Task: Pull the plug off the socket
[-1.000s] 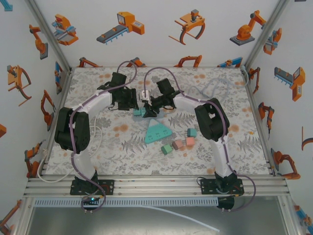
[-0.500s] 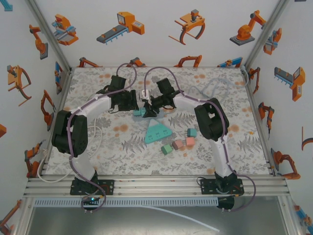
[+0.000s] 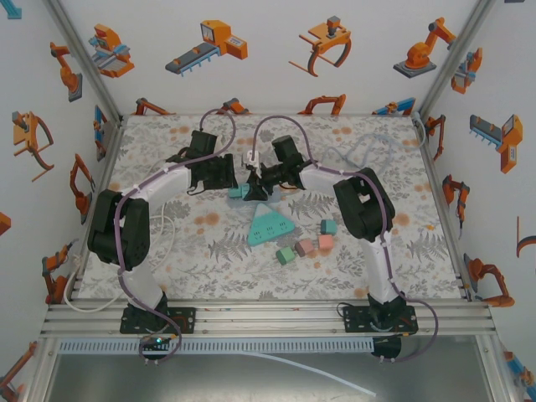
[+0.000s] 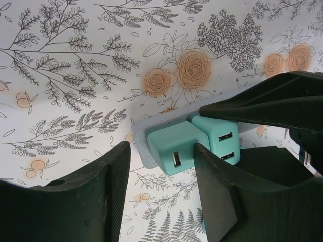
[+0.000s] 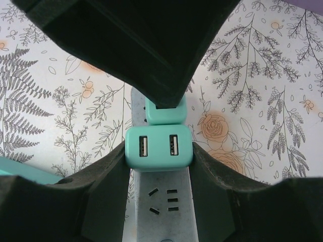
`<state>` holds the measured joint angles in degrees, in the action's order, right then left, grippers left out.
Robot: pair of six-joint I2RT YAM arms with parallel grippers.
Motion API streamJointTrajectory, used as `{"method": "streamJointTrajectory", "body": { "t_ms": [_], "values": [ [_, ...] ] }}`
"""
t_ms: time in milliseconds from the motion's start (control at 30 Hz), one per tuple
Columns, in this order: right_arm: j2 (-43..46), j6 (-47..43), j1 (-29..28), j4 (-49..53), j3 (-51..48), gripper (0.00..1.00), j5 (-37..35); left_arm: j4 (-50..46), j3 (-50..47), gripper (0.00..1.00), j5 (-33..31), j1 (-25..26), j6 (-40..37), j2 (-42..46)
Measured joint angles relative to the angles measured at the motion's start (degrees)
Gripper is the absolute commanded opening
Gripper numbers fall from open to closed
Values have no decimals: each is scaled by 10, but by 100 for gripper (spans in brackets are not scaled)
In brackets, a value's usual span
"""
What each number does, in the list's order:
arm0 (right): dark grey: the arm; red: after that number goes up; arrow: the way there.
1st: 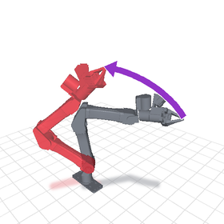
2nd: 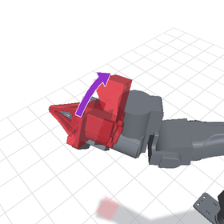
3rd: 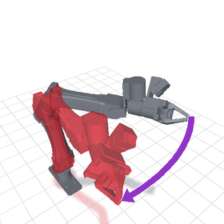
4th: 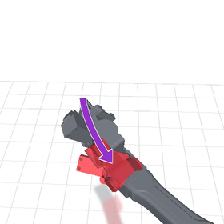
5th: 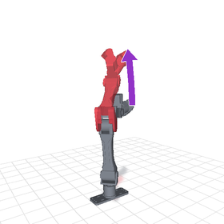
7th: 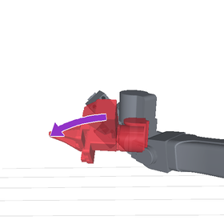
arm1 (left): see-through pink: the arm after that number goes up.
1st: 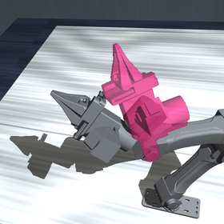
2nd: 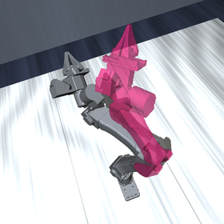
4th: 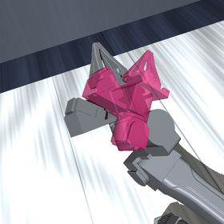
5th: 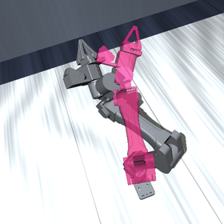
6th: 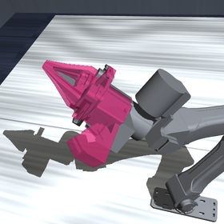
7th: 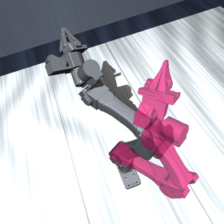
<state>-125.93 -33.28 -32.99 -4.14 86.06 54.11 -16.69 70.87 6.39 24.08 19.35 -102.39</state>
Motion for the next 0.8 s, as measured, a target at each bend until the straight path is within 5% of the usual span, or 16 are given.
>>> {"method": "streamJointTrajectory", "body": {
  "t_ms": [800],
  "values": [
    [20,-13,-1,-50,-39,0,-4,18,-16,50,0,2,0,11]
  ]
}}
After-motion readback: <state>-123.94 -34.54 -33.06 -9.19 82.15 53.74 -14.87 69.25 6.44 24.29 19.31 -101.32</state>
